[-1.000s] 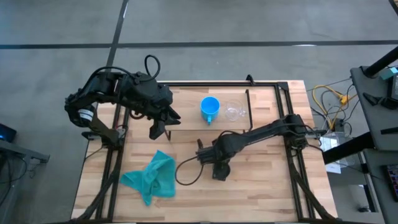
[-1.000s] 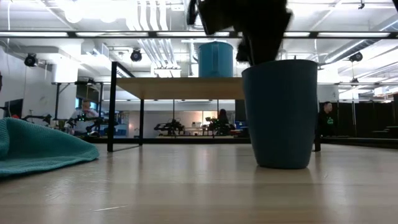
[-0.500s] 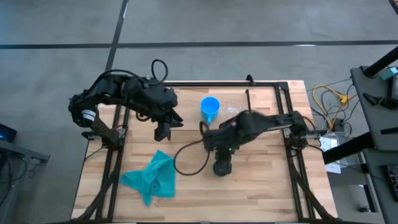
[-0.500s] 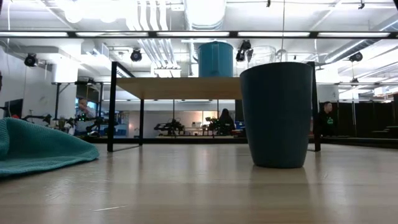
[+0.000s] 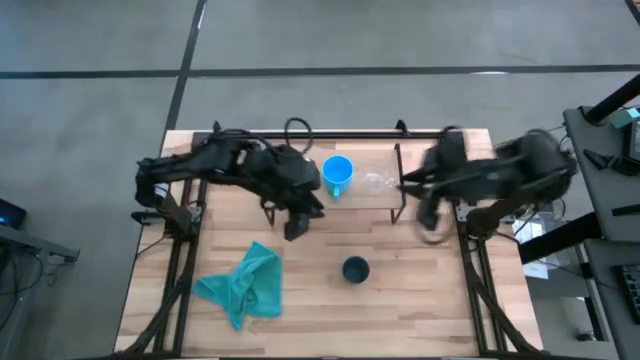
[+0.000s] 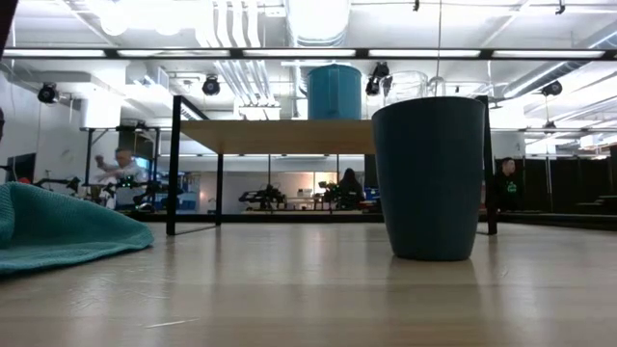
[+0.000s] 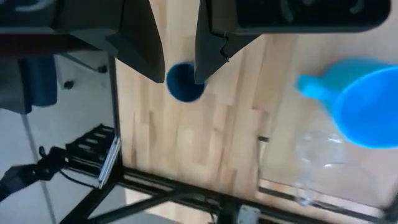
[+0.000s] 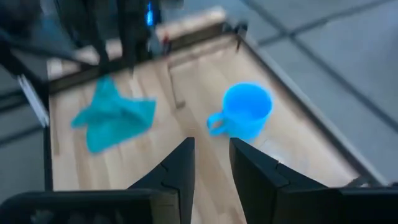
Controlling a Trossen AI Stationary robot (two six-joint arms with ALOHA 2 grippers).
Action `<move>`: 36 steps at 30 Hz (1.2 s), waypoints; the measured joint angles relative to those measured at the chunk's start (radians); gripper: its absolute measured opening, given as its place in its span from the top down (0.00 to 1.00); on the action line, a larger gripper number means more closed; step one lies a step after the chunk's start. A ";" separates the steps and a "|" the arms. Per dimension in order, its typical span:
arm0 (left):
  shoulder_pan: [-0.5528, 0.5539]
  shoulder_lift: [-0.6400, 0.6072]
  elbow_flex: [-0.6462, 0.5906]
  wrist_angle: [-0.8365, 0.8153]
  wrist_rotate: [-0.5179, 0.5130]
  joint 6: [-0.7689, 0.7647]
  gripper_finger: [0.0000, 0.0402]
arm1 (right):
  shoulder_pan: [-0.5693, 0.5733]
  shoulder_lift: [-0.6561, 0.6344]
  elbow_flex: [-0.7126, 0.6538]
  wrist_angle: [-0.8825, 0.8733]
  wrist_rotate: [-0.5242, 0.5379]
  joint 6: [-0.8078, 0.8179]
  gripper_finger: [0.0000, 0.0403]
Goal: Stack small to large cups/mugs on shelf
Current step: Put the blue cup on the shelf
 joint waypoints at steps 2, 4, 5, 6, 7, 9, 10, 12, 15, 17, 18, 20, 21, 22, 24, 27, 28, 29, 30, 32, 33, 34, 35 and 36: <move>-0.001 0.014 -0.051 0.055 0.024 -0.012 0.81 | 0.037 -0.058 -0.039 0.033 0.064 0.000 0.76; -0.001 0.026 -0.111 0.094 0.045 -0.048 0.81 | 0.066 -0.112 -0.090 0.071 0.090 0.000 0.76; -0.001 0.031 -0.145 0.106 0.055 -0.059 0.81 | 0.077 -0.135 -0.117 0.087 0.096 0.000 0.76; -0.001 0.036 -0.180 0.122 0.062 -0.077 0.81 | 0.085 -0.158 -0.145 0.099 0.098 0.000 0.76; -0.002 0.041 -0.221 0.151 0.064 -0.097 0.81 | 0.089 -0.176 -0.174 0.109 0.098 0.000 0.76; -0.004 0.045 -0.302 0.225 0.067 -0.143 0.81 | 0.090 -0.211 -0.232 0.125 0.100 0.000 0.76; -0.005 0.045 -0.343 0.281 0.072 -0.168 0.81 | 0.090 -0.225 -0.263 0.128 0.102 0.000 0.76; -0.007 0.043 -0.424 0.418 0.087 -0.219 0.81 | 0.089 -0.251 -0.317 0.132 0.109 0.000 0.77; -0.007 0.042 -0.536 0.612 0.138 -0.311 0.81 | 0.089 -0.283 -0.390 0.134 0.128 0.009 0.77; -0.007 0.042 -0.597 0.698 0.148 -0.377 0.81 | 0.089 -0.302 -0.426 0.135 0.131 0.023 0.78; -0.007 0.042 -0.621 0.723 0.148 -0.403 0.81 | 0.089 -0.311 -0.440 0.136 0.132 0.031 0.77; -0.007 0.042 -0.664 0.751 0.148 -0.448 0.81 | 0.089 -0.326 -0.462 0.136 0.133 0.043 0.77; -0.007 0.042 -0.679 0.750 0.146 -0.468 0.81 | 0.089 -0.334 -0.472 0.137 0.133 0.045 0.77; -0.007 0.042 -0.692 0.749 0.145 -0.483 0.81 | 0.089 -0.341 -0.481 0.137 0.133 0.045 0.78; -0.008 0.042 -0.710 0.752 0.143 -0.498 0.81 | 0.089 -0.353 -0.493 0.137 0.133 0.044 0.78; -0.011 0.040 -0.729 0.752 0.134 -0.520 0.81 | 0.089 -0.370 -0.500 0.136 0.135 0.044 0.79; -0.013 0.045 -0.731 0.751 0.125 -0.525 0.81 | 0.089 -0.375 -0.500 0.137 0.141 0.040 0.79; -0.014 0.052 -0.731 0.754 0.119 -0.526 0.81 | 0.089 -0.379 -0.500 0.137 0.147 0.038 0.79; -0.015 0.058 -0.731 0.755 0.118 -0.533 0.81 | 0.089 -0.382 -0.500 0.137 0.150 0.034 0.79; -0.016 0.080 -0.728 0.754 0.118 -0.568 0.81 | 0.089 -0.390 -0.500 0.137 0.151 0.026 0.79; -0.018 0.095 -0.722 0.756 0.118 -0.576 0.81 | 0.089 -0.394 -0.500 0.138 0.152 0.021 0.79; -0.020 0.109 -0.717 0.758 0.120 -0.577 0.81 | 0.089 -0.397 -0.500 0.139 0.152 0.013 0.79; -0.022 0.126 -0.710 0.752 0.122 -0.582 0.81 | 0.089 -0.399 -0.500 0.139 0.152 0.007 0.79; -0.025 0.143 -0.701 0.752 0.125 -0.596 0.81 | 0.089 -0.401 -0.500 0.140 0.153 0.002 0.80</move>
